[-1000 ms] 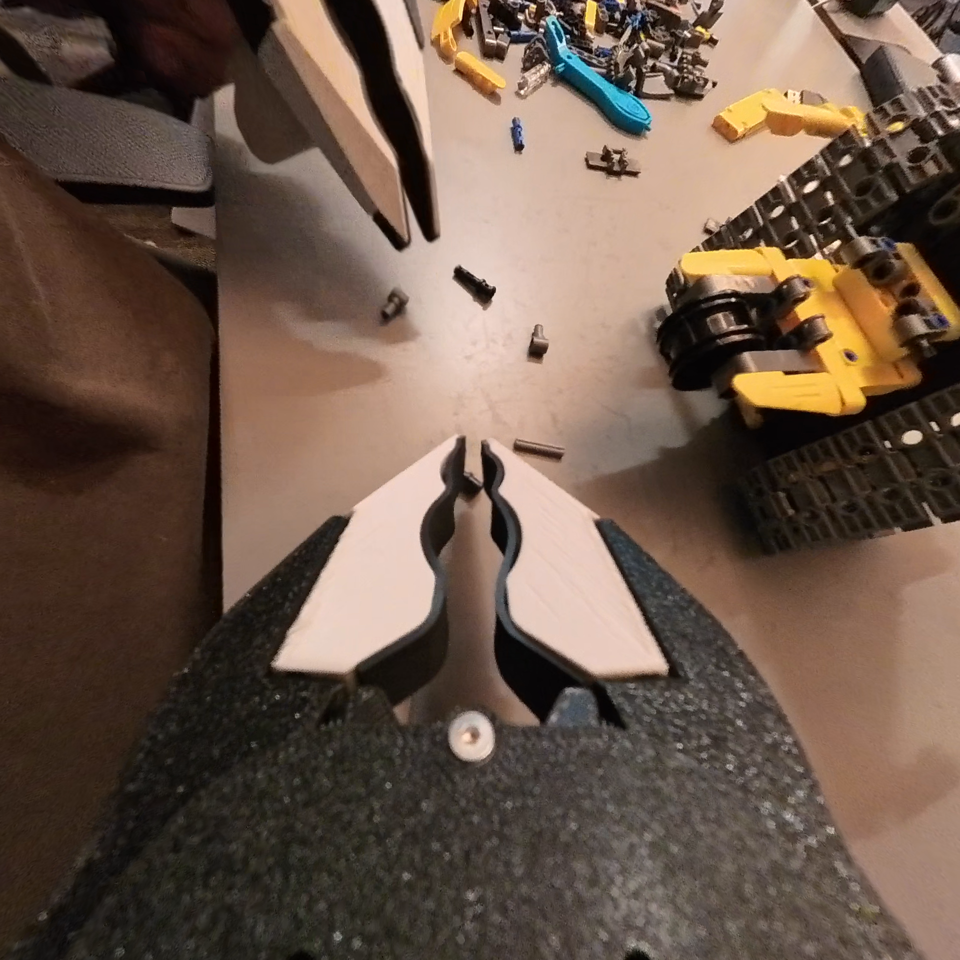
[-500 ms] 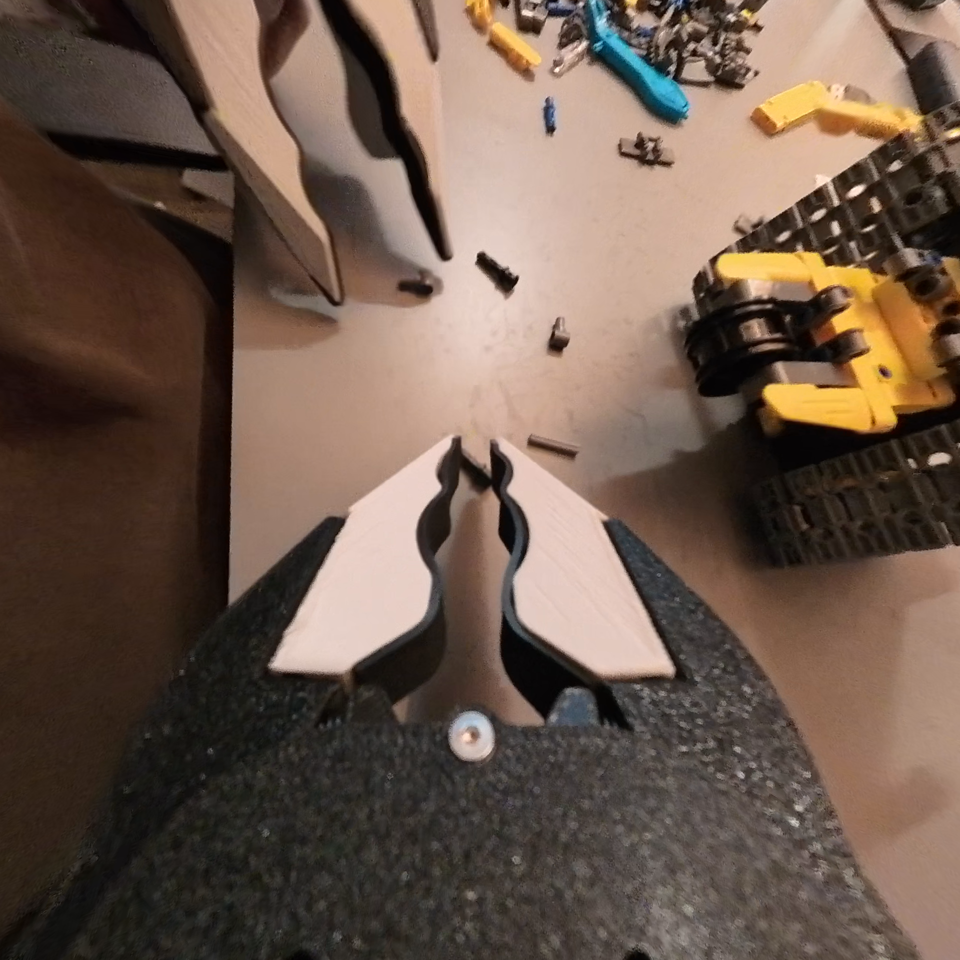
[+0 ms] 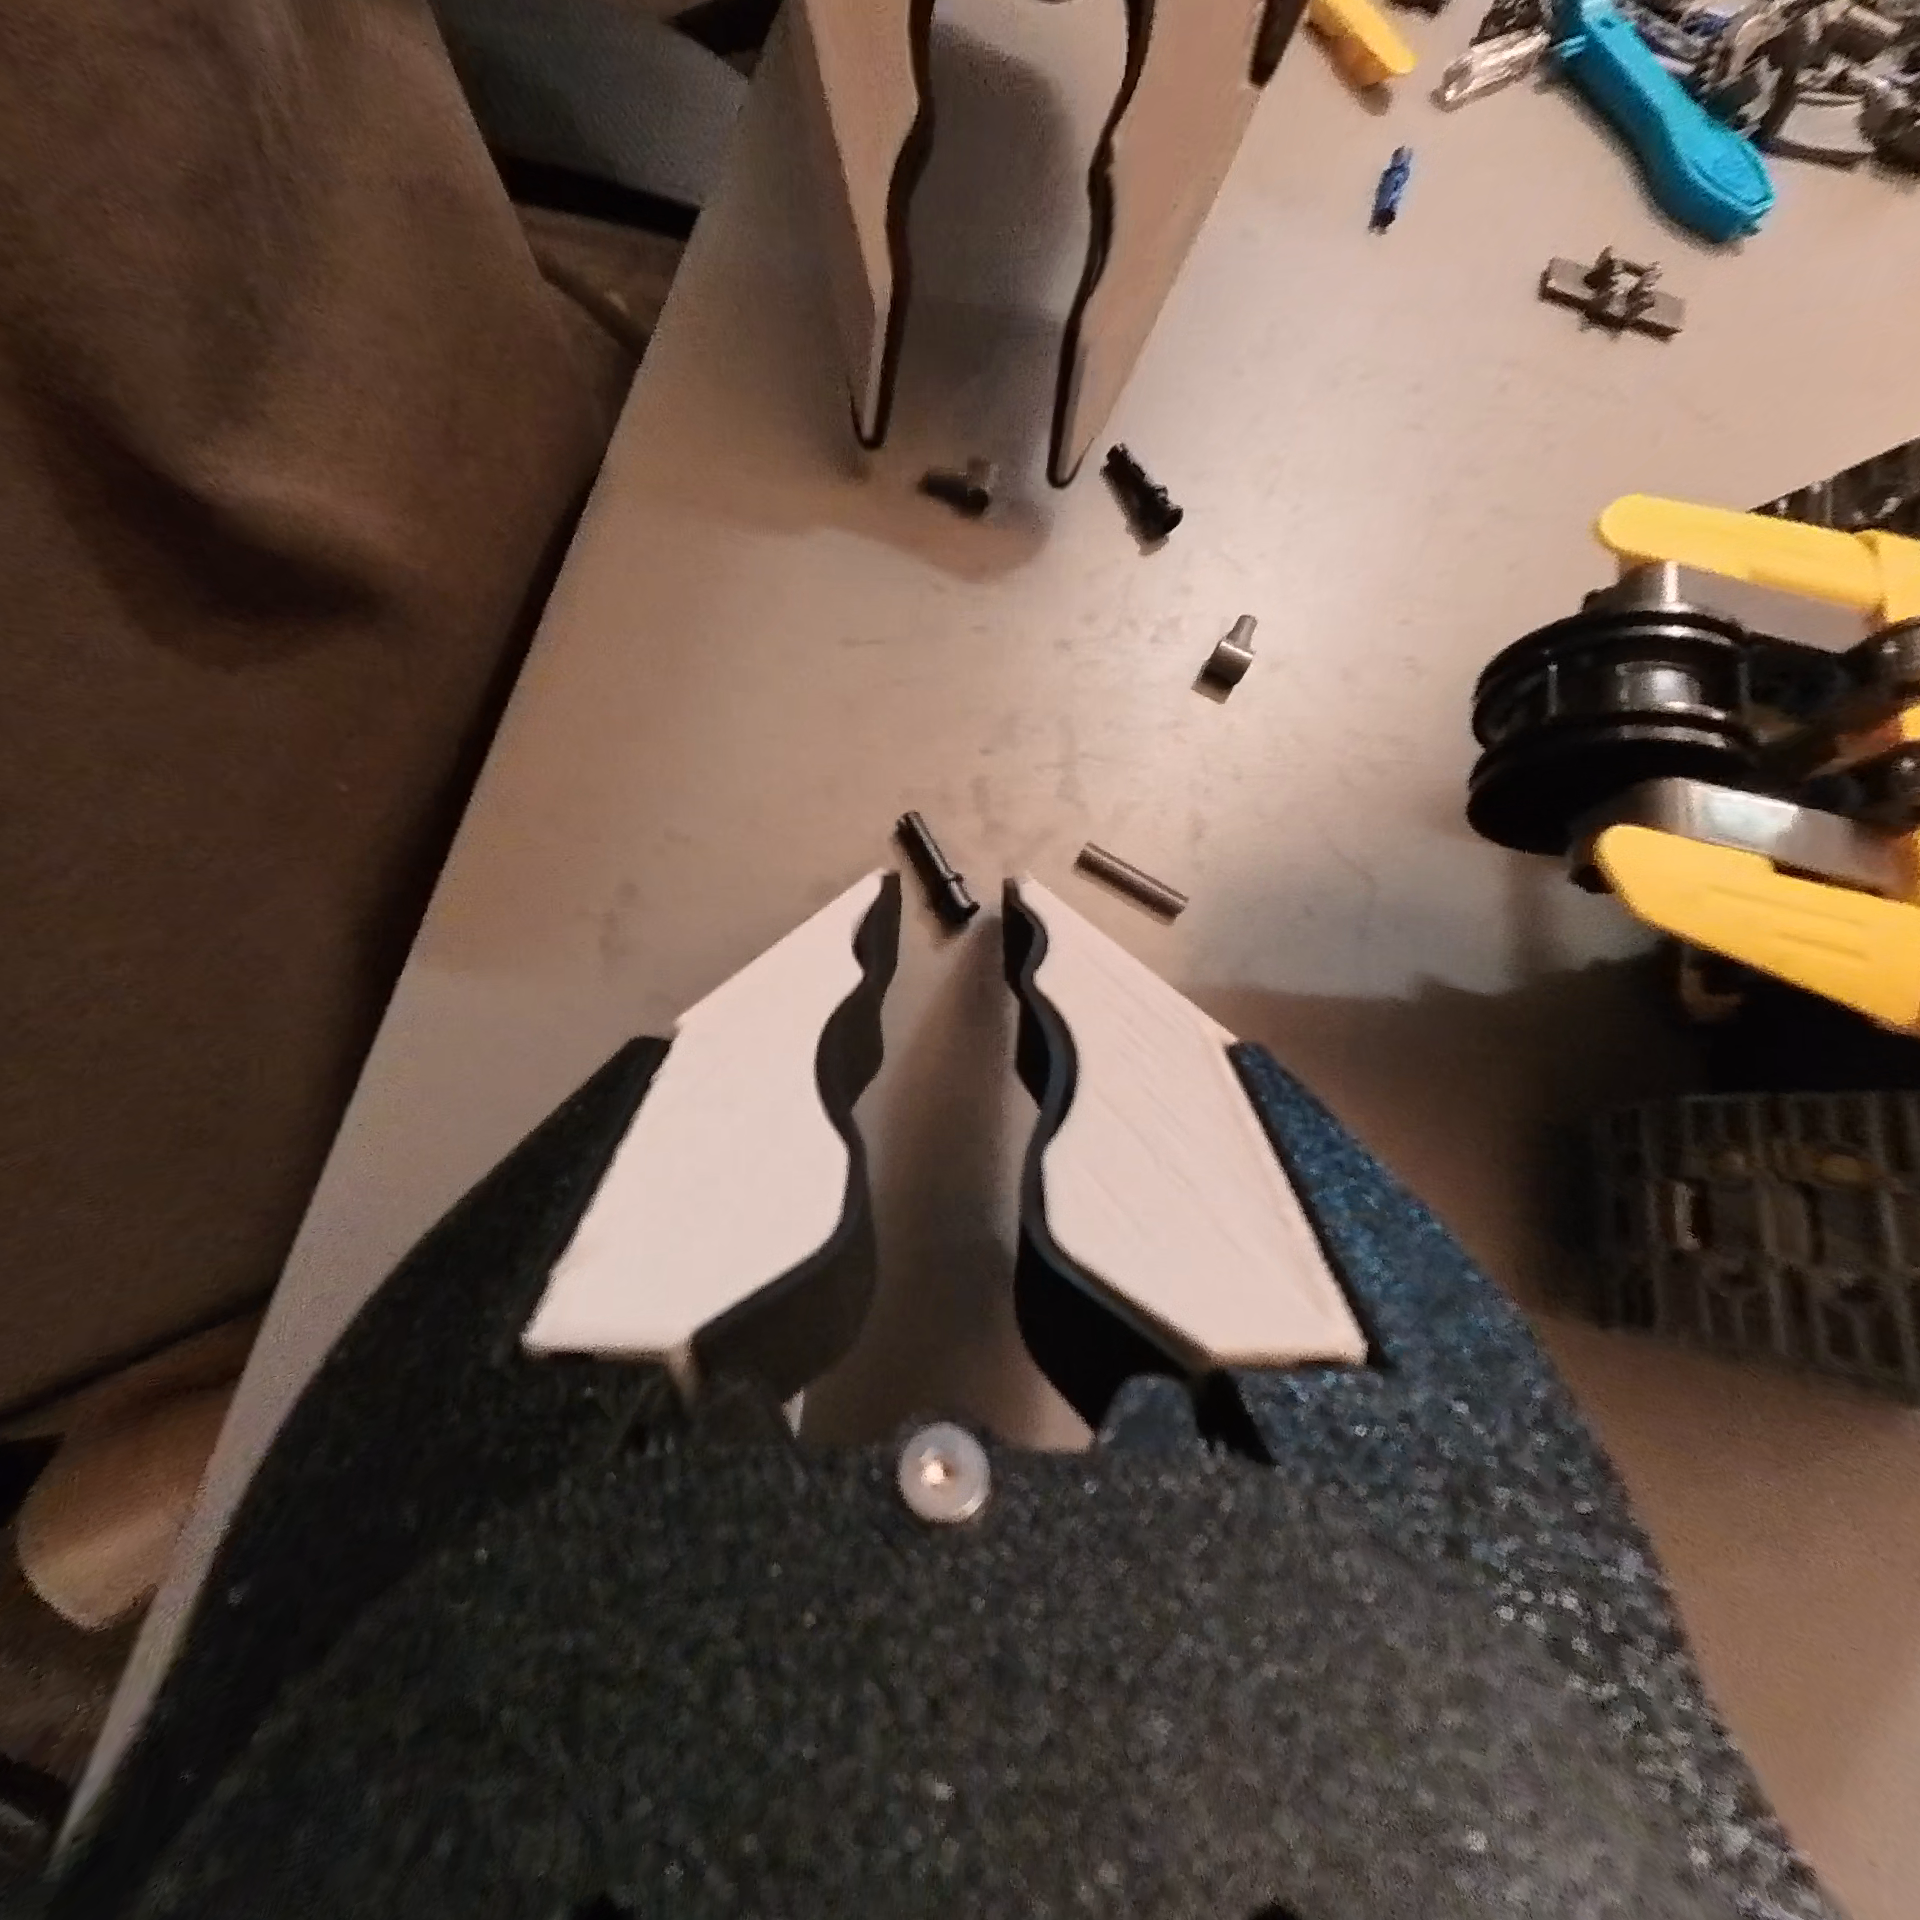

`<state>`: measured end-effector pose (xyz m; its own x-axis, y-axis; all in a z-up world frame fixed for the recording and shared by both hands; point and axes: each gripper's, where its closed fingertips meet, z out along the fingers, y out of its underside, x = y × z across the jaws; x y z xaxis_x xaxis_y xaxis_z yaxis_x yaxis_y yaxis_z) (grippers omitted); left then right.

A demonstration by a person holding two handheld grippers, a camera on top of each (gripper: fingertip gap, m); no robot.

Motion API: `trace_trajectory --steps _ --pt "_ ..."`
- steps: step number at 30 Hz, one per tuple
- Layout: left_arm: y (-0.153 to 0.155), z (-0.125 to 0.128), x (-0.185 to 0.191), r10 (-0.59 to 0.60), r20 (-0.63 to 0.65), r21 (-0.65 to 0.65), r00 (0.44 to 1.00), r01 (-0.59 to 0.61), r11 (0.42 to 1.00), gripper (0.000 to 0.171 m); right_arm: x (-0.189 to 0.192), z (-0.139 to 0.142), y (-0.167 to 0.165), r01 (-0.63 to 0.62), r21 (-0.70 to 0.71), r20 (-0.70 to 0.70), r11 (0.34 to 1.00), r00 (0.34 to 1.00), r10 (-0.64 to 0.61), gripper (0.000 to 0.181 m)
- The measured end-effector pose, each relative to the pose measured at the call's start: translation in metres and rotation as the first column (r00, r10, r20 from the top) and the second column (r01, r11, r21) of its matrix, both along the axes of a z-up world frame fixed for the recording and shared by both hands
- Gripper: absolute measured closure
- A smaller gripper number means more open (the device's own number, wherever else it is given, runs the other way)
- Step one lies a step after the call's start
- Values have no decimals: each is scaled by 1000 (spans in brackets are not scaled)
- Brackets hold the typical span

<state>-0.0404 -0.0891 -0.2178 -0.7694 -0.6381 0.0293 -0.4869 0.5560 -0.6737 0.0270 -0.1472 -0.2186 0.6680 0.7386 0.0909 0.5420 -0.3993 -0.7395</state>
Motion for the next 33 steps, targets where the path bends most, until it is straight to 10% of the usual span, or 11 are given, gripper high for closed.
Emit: trace_trajectory --steps 33 --pt "-18 -7 -4 112 54 -41 992 -110 993 158 -53 1 29 161 -121 -116 980 978 -175 176"
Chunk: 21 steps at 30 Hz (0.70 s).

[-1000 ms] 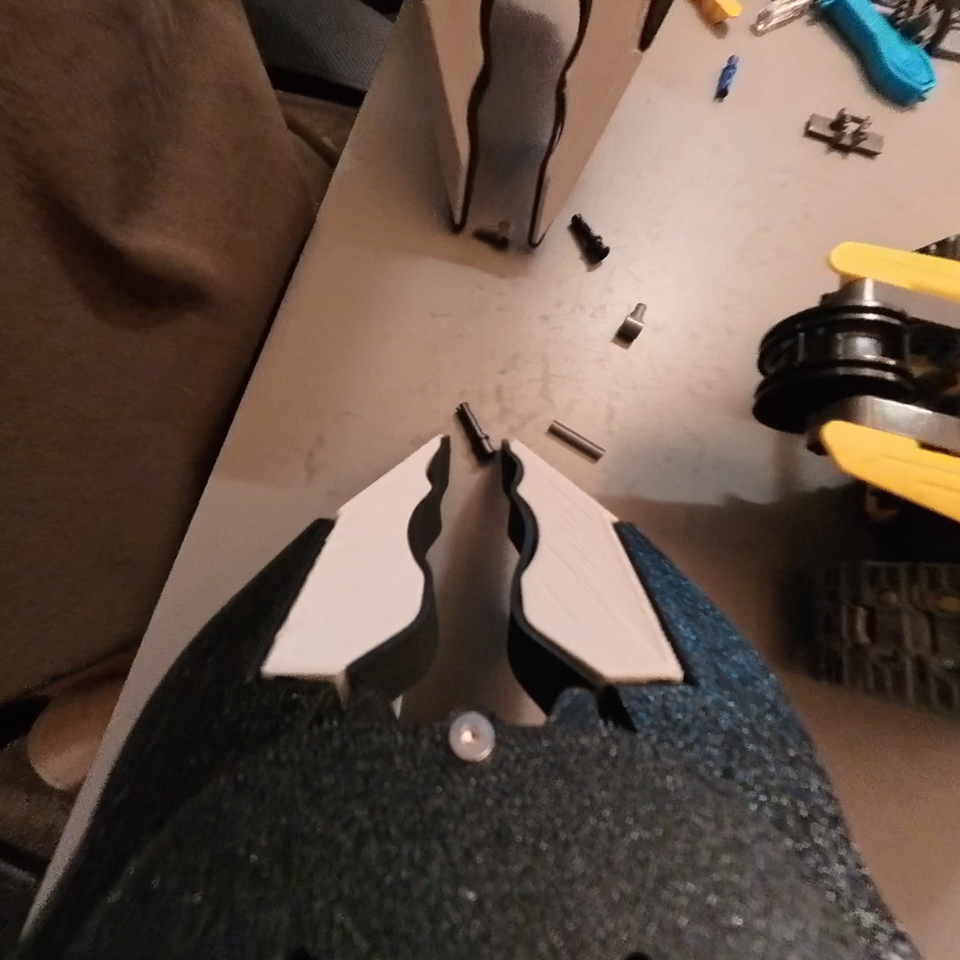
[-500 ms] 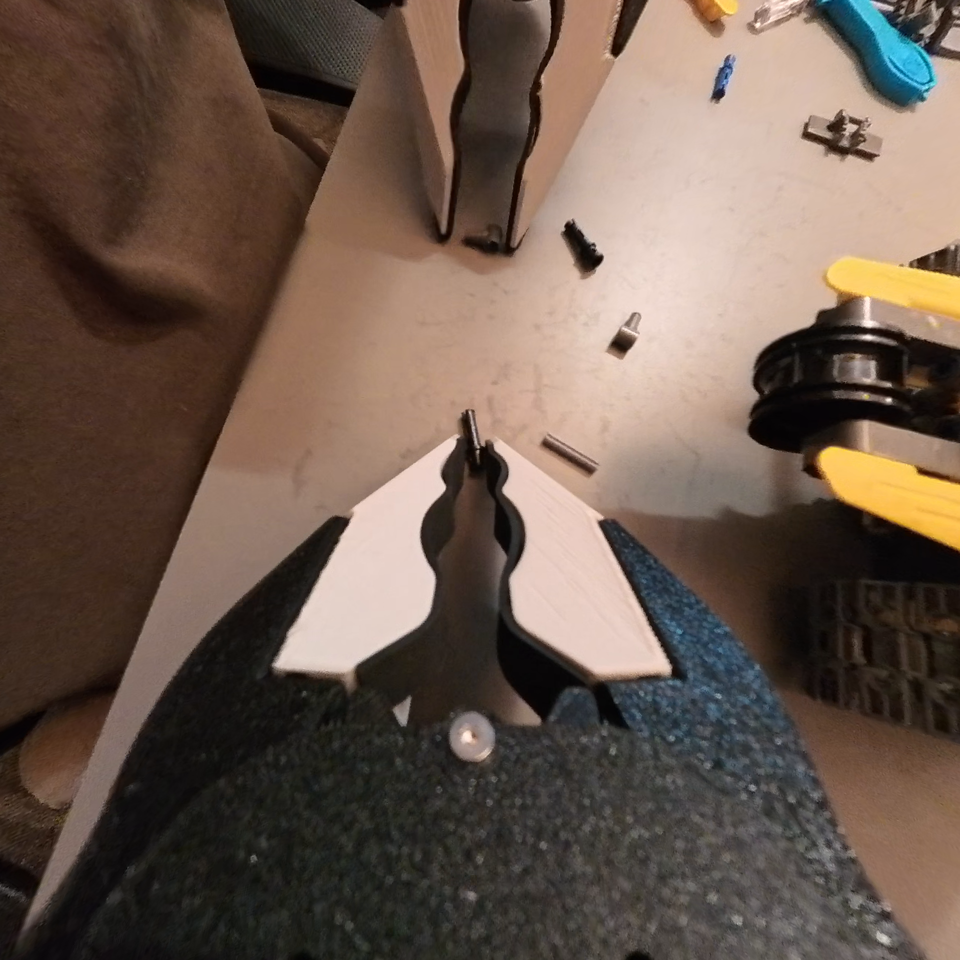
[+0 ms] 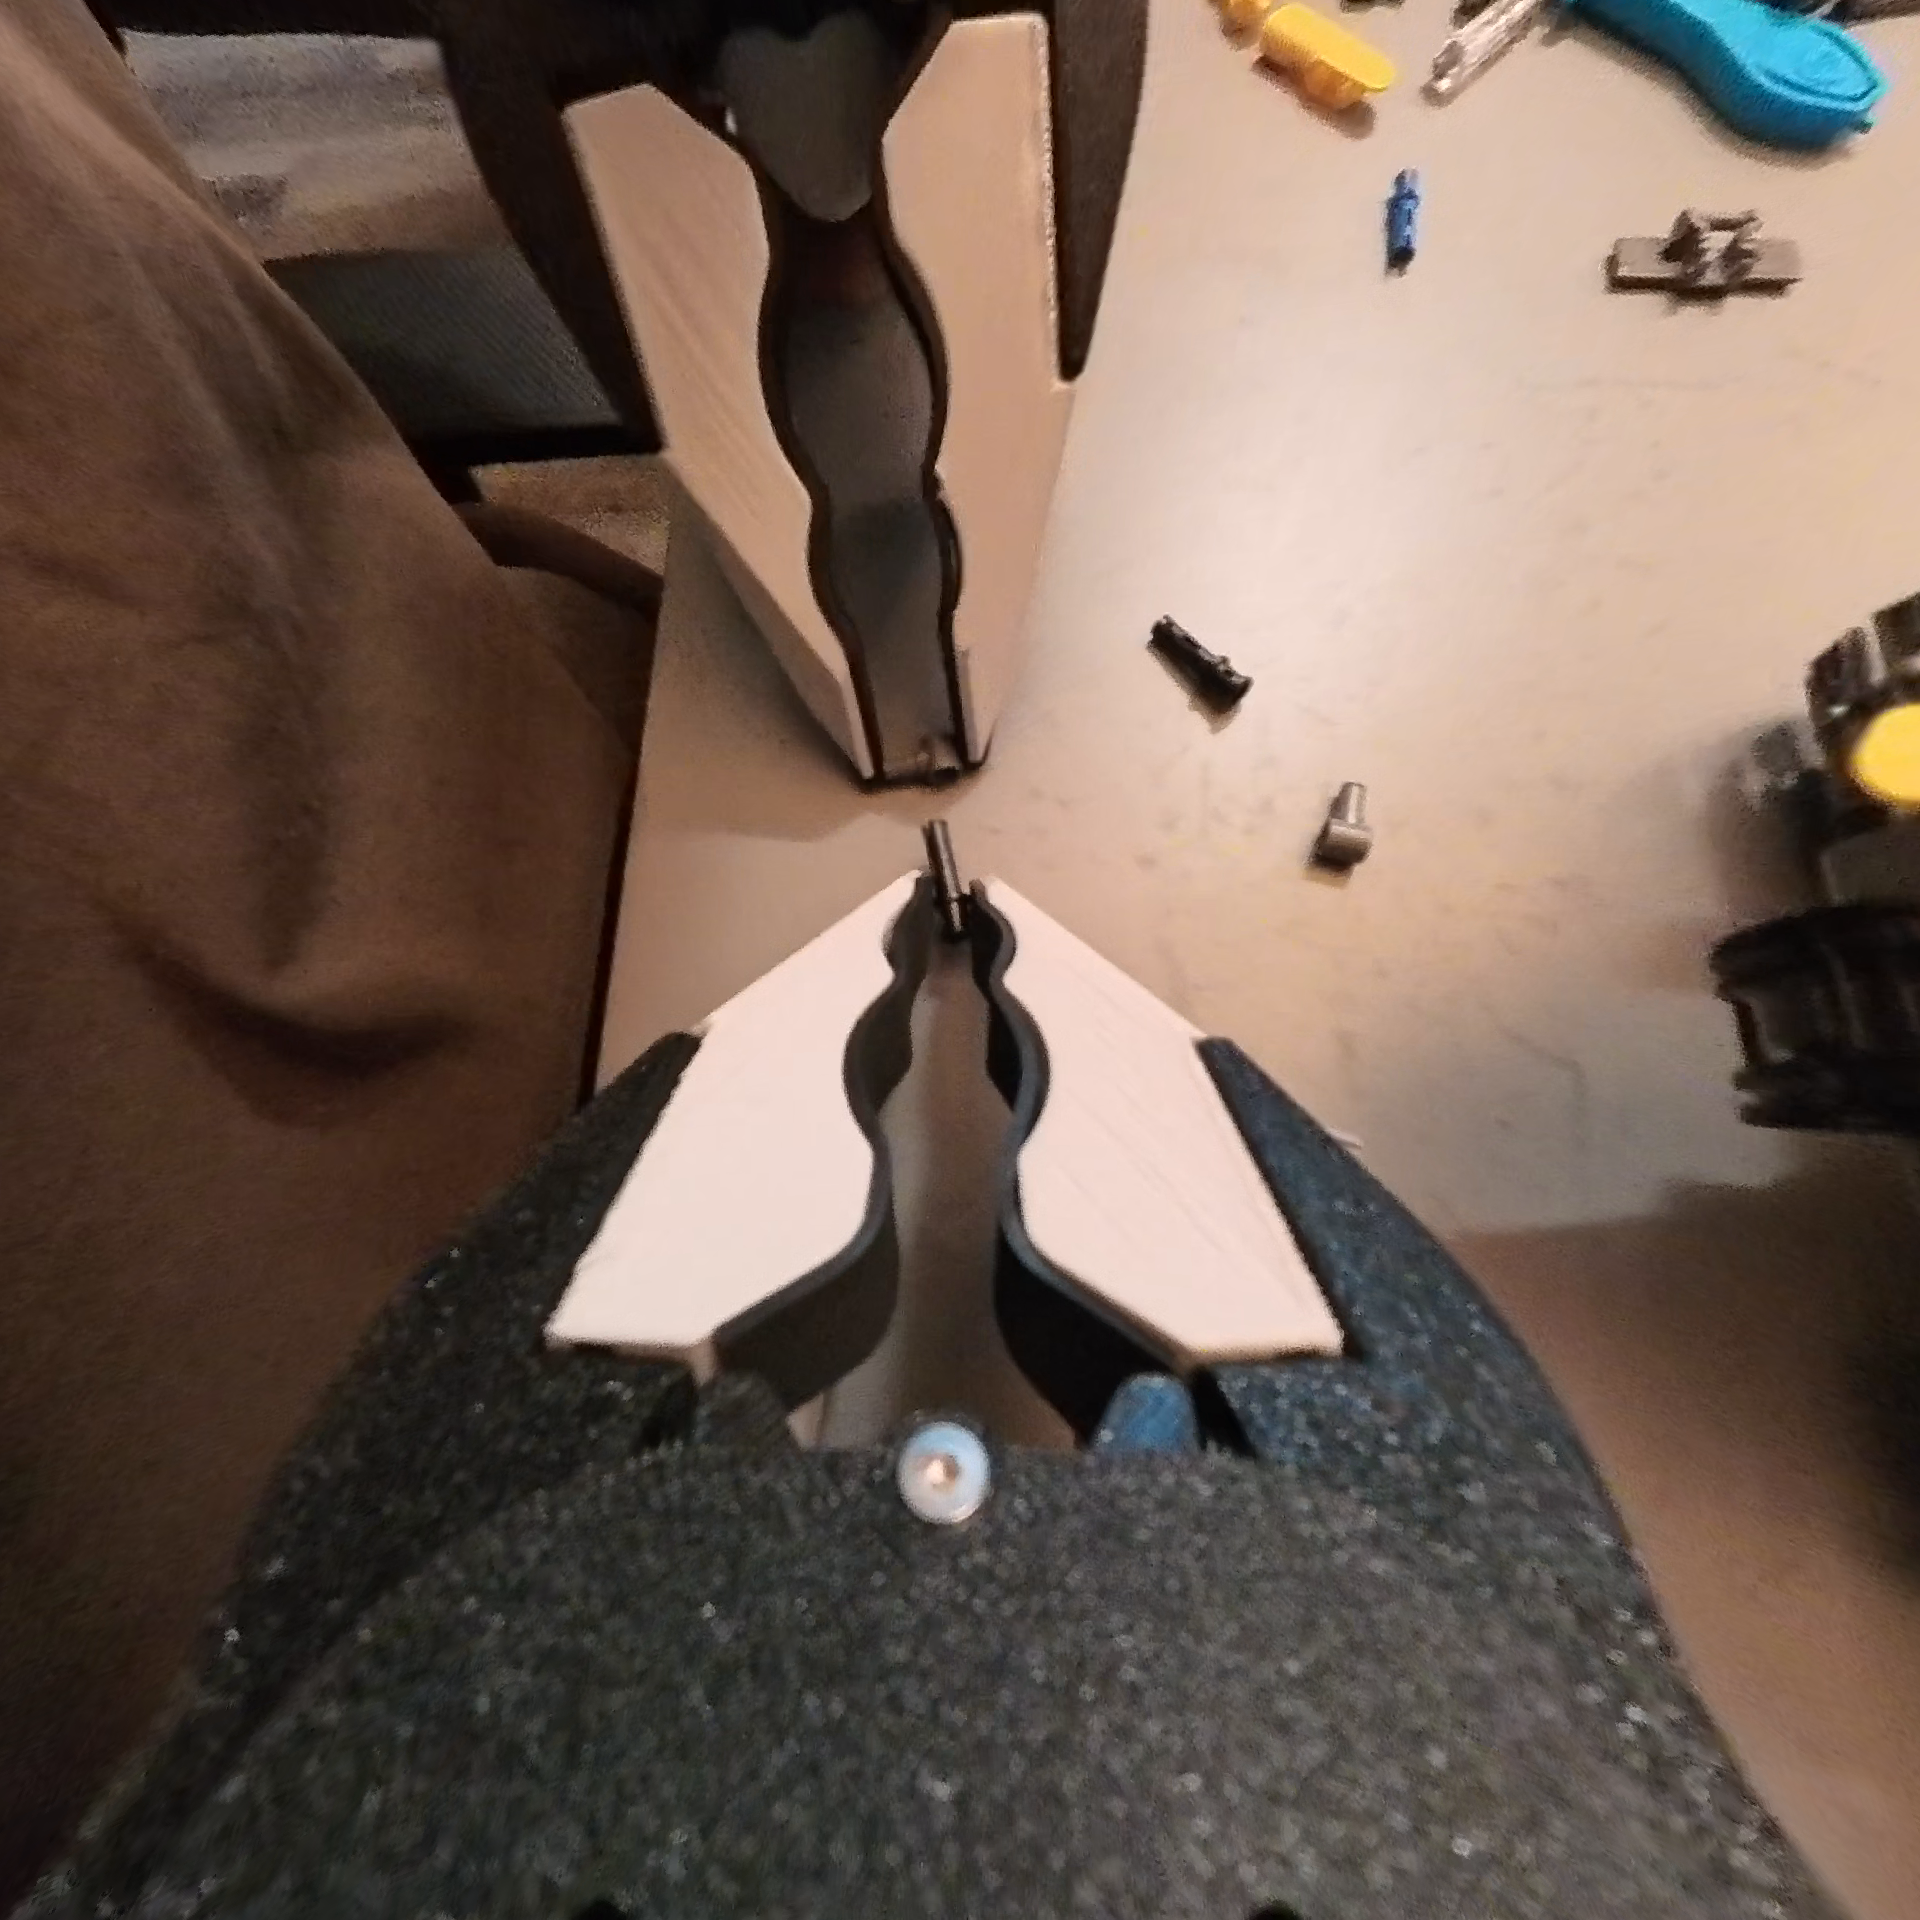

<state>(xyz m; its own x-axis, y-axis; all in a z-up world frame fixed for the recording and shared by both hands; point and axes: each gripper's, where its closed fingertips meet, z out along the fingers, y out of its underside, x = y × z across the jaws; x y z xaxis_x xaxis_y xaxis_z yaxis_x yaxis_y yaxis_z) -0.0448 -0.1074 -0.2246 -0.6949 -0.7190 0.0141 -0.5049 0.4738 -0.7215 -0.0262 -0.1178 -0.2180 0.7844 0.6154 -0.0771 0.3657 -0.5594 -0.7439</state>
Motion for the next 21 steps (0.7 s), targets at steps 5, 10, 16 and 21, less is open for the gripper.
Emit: trace_trajectory --steps 5,10,16,21 --pt "-8 0 -2 -19 -12 -12 1000 19 1000 158 -7 -4 3 -54 -22 16 998 998 55 176" --pt "-8 0 -2 -15 -22 -23 1000 15 1000 158 -9 -4 4 -93 -21 21 995 995 93 176" --pt "-9 0 -2 -11 -29 -29 1000 10 1000 158 -9 -5 4 -116 4 56 993 992 116 176" --pt "-8 0 -1 -1 -62 -66 998 -3 998 158 -9 -5 5 -80 -14 33 997 996 81 176"
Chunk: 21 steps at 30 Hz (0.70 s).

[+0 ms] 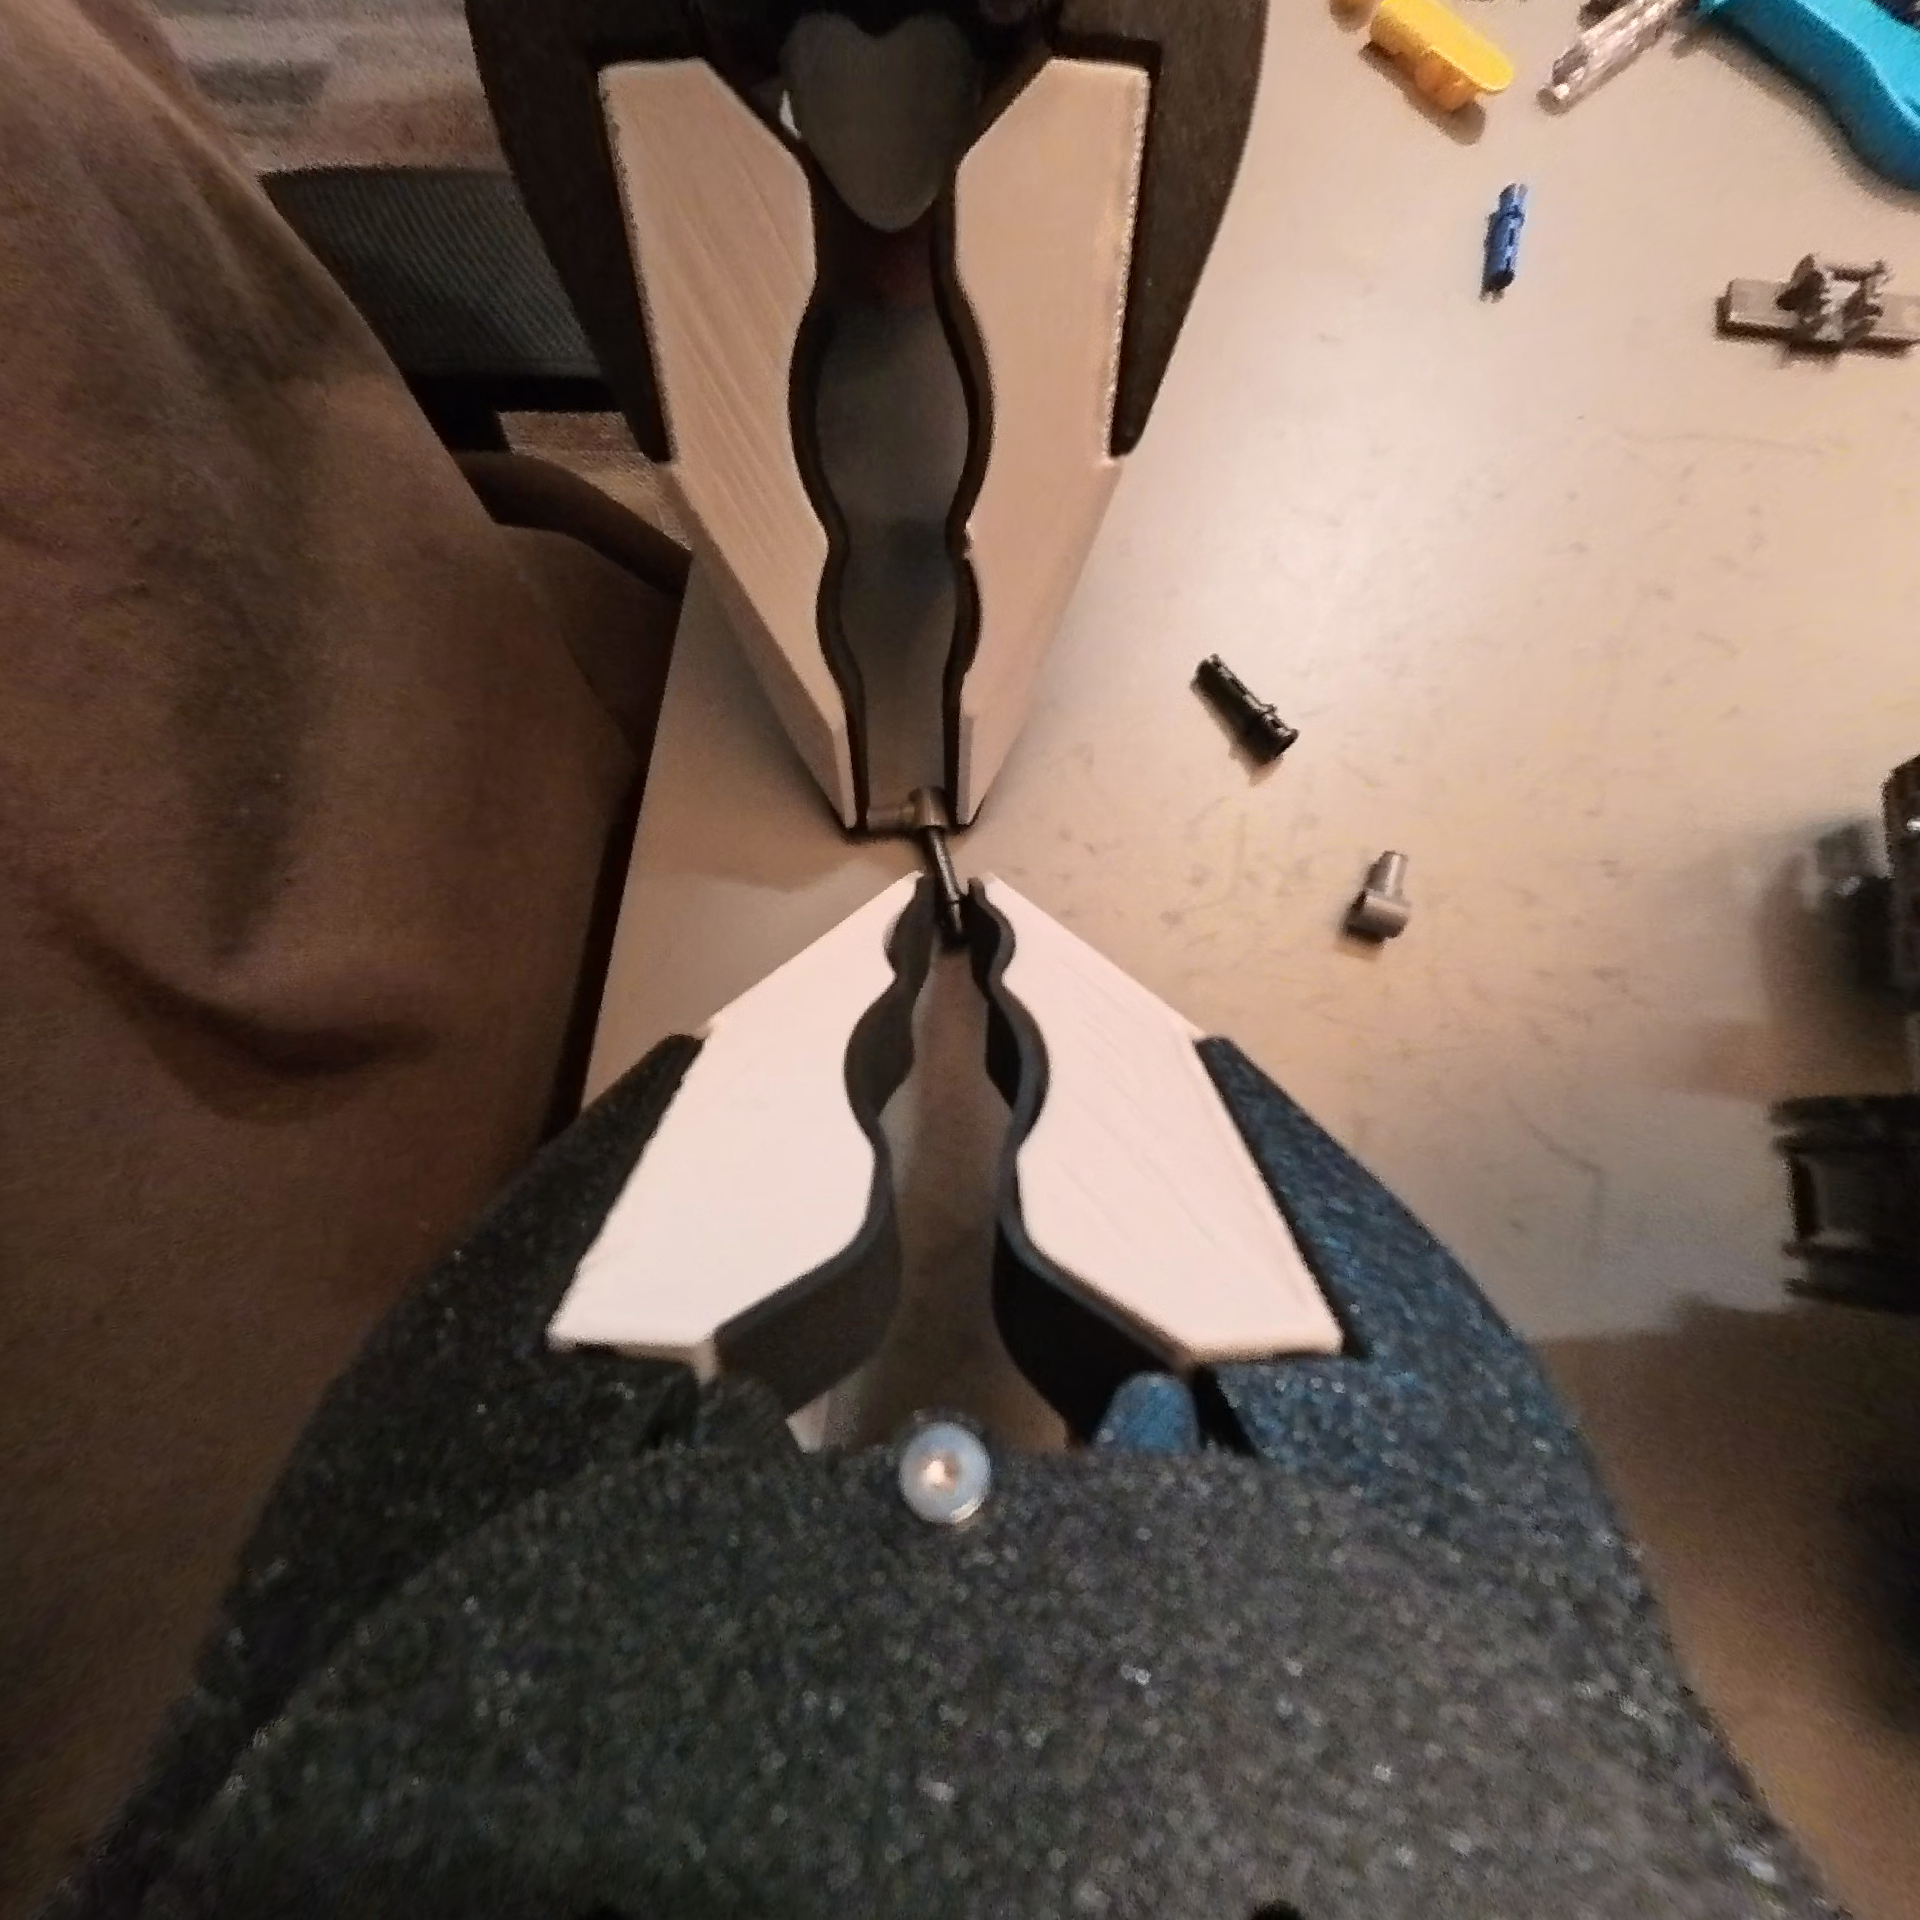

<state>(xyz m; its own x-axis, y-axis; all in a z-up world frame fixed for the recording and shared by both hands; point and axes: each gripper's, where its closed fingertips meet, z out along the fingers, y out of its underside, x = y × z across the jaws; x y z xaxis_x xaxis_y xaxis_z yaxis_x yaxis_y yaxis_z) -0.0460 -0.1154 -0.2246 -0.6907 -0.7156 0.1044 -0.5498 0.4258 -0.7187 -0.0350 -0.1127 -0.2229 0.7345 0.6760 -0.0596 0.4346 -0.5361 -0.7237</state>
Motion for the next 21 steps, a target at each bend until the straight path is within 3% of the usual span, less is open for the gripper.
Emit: trace_trajectory --steps 7,13,21 --pt "0 0 1 5 -2 -3 1000 -5 1000 159 0 0 1 94 -94 -104 991 989 -103 177" --pt "-1 0 2 17 16 18 1000 -17 1000 159 -4 1 3 197 -233 -255 952 933 -255 178" --pt "-1 0 2 14 25 25 1000 -14 1000 159 -4 1 2 168 -161 -179 973 964 -196 176"
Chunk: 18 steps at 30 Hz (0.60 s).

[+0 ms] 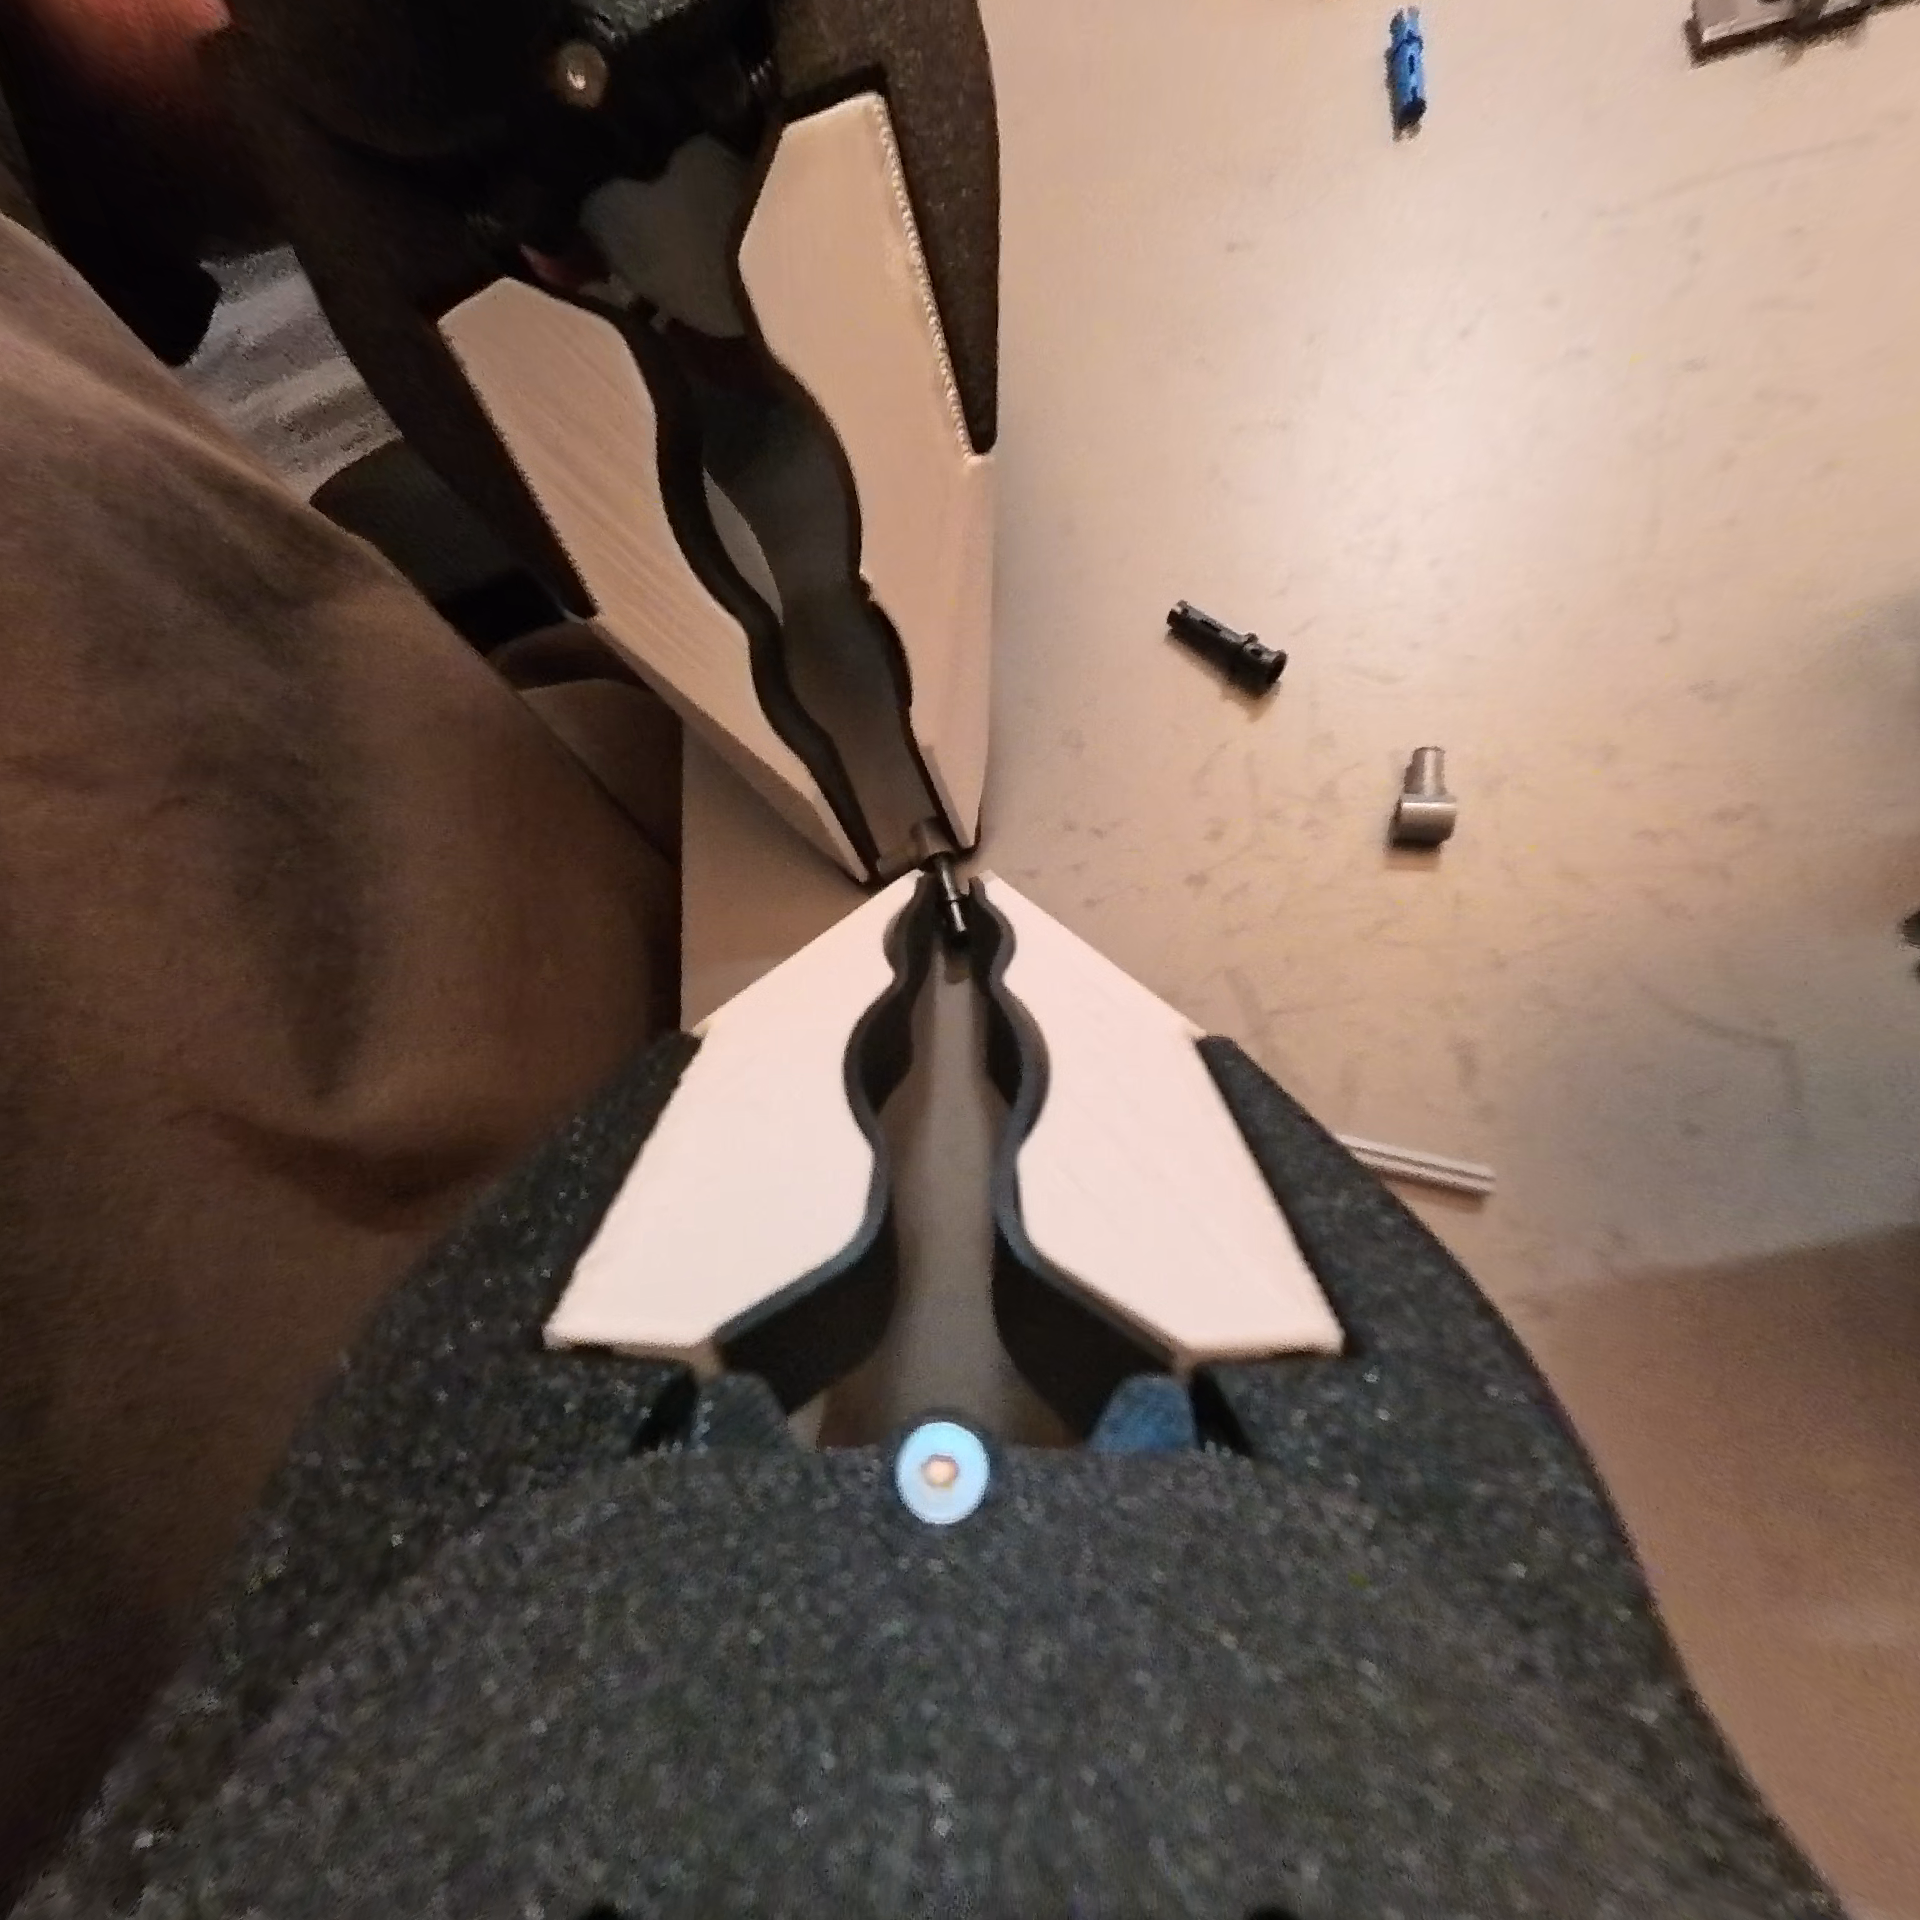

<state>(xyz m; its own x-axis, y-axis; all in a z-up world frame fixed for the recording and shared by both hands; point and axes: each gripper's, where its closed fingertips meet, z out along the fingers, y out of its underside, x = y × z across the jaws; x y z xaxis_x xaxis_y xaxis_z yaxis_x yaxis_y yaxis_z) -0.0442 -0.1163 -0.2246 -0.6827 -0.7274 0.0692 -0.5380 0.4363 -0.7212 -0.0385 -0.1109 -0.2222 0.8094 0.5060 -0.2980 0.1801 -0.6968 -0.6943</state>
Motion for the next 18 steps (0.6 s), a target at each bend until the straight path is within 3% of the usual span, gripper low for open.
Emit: trace_trajectory --steps 3,11,18 --pt "0 0 0 -2 -7 -6 1000 2 1000 158 3 4 -4 -8 35 8 999 1000 8 163" --pt "0 0 0 -4 -23 -24 1000 3 1000 159 8 0 -10 -110 116 203 987 976 85 179" --pt "0 0 0 -5 -40 -43 999 3 999 159 6 -1 -10 -128 92 178 988 978 110 181"
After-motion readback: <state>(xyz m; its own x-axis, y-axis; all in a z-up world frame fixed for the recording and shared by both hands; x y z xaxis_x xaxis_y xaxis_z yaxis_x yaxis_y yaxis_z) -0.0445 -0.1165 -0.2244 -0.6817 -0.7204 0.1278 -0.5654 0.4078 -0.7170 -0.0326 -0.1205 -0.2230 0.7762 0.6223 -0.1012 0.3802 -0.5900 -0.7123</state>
